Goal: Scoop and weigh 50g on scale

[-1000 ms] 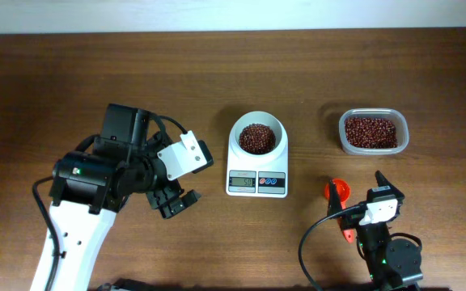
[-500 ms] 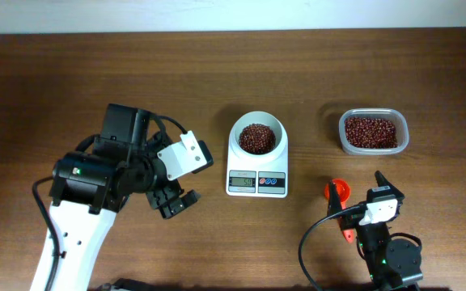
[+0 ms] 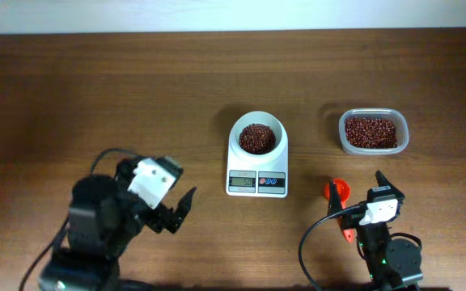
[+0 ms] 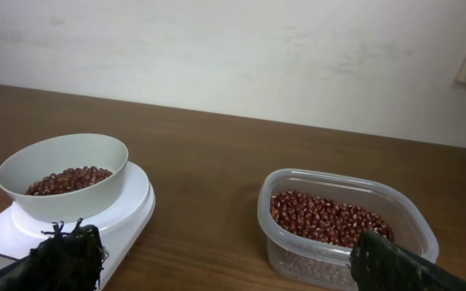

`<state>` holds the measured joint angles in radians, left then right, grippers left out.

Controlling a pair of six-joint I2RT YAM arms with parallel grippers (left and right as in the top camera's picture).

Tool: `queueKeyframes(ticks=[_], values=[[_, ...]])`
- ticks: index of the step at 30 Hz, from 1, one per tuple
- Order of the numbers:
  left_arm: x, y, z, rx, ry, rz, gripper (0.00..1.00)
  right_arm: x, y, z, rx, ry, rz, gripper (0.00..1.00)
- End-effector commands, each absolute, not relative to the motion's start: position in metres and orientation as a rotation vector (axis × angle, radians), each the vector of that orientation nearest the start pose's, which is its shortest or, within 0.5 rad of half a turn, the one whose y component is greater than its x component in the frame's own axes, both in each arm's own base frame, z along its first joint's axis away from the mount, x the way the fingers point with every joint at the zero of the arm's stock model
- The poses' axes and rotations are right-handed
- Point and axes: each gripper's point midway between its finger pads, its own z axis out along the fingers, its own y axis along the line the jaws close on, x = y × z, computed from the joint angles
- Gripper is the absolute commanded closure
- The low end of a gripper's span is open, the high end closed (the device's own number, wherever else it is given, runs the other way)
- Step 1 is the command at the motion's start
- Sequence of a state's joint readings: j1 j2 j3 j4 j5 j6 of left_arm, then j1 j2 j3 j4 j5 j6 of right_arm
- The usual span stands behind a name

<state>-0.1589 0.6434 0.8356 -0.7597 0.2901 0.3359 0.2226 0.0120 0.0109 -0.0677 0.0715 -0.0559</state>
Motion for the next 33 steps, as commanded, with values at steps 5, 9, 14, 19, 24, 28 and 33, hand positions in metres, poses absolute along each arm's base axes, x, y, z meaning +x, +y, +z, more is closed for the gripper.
queueKeyframes(ticks=[5, 9, 14, 19, 24, 28, 33], values=[[0.22, -0.049, 0.241, 0.321, 1.809, -0.163, 0.01, 0.243, 0.041, 0.157, -0.159, 1.638, 0.065, 0.01], [0.222, -0.044, 0.229, 0.289, 1.687, -0.125, 0.01, 0.243, 0.041, 0.157, -0.16, 1.638, 0.065, 0.01], [0.226, -0.038, 0.212, 0.198, 1.618, -0.148, 0.01, 0.243, 0.041, 0.157, -0.159, 1.638, 0.065, 0.01], [0.229, -0.039, 0.202, 0.2, 1.613, -0.149, 0.01, 0.243, 0.041, 0.157, -0.16, 1.638, 0.065, 0.01], [0.239, -0.034, 0.18, 0.175, 1.607, -0.121, 0.01, 0.243, 0.041, 0.157, -0.159, 1.638, 0.065, 0.01], [0.244, -0.034, 0.167, 0.173, 1.597, -0.118, 0.01, 0.243, 0.041, 0.157, -0.16, 1.638, 0.065, 0.01], [0.244, -0.031, 0.159, 0.16, 1.631, -0.107, 0.01, 0.243, 0.041, 0.157, -0.159, 1.638, 0.065, 0.01]])
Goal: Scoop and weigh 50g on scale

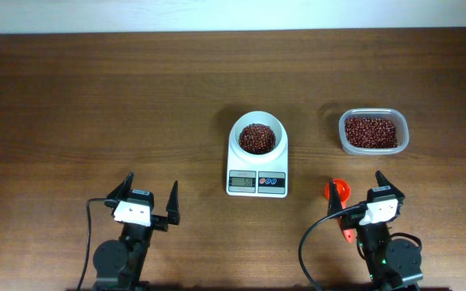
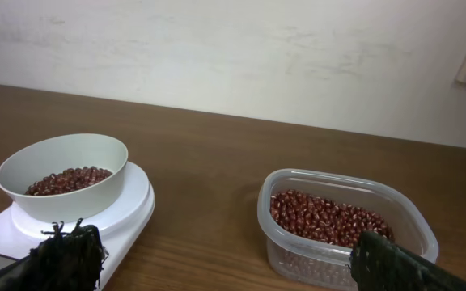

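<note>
A white scale (image 1: pixel 257 183) stands mid-table with a white bowl (image 1: pixel 257 137) of red beans on it; its display is too small to read. To the right is a clear plastic tub (image 1: pixel 372 132) of red beans. An orange scoop (image 1: pixel 338 192) lies on the table by my right arm, its handle pointing toward the front edge. My right gripper (image 1: pixel 356 191) is low at the front right, open and empty. The right wrist view shows the bowl (image 2: pixel 63 174) and tub (image 2: pixel 342 222) ahead of its spread fingers (image 2: pixel 63 259). My left gripper (image 1: pixel 150 187) sits front left, open and empty.
The brown wooden table (image 1: pixel 95 97) runs to a pale wall at the back. A black cable (image 1: pixel 304 242) loops beside the right arm's base.
My left arm was raised and tilted with its gripper open; it now sits folded low at the front left, fingers pointing away from the front edge. The right arm, scoop, bowl and tub are unchanged.
</note>
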`<state>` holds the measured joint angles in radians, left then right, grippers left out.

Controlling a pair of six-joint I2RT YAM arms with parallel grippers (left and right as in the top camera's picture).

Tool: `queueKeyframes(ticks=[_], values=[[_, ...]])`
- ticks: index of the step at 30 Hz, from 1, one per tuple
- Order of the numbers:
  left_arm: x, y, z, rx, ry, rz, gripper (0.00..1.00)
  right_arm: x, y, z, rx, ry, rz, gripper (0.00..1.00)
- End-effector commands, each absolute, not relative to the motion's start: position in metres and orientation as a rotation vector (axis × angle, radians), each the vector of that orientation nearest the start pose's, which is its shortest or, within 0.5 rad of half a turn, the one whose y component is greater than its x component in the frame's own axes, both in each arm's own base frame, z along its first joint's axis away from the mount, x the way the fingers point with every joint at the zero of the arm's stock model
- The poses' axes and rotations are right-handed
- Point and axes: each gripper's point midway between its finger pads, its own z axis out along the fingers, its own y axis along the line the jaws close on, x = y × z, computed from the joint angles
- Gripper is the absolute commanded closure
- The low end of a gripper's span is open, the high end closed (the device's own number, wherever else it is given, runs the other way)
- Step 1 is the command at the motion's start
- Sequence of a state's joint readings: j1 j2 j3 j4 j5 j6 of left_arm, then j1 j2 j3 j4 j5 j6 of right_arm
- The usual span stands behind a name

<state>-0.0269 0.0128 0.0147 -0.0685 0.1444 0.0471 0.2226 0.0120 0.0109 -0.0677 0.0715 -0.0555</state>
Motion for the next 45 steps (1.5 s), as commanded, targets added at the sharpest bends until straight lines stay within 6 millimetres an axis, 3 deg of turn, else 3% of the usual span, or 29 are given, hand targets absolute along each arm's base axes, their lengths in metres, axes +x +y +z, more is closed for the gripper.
queueKeyframes(ticks=[1, 5, 35, 39, 45], values=[[0.243, -0.033, 0.159, 0.166, 1.631, -0.113, 0.01, 0.243, 0.041, 0.157, -0.16, 1.638, 0.065, 0.01], [0.242, -0.042, 0.159, 0.197, 1.629, -0.14, 0.01, 0.243, 0.041, 0.157, -0.16, 1.638, 0.065, 0.01], [0.243, -0.039, 0.159, 0.184, 1.63, -0.127, 0.01, 0.243, 0.04, 0.156, -0.177, 1.638, 0.039, 0.01], [0.243, -0.039, 0.159, 0.184, 1.63, -0.127, 0.01, 0.245, 0.024, 0.157, -0.123, 1.64, -0.01, 0.01], [0.243, -0.039, 0.159, 0.184, 1.63, -0.127, 0.01, 0.245, 0.023, 0.157, -0.12, 1.641, -0.012, 0.01]])
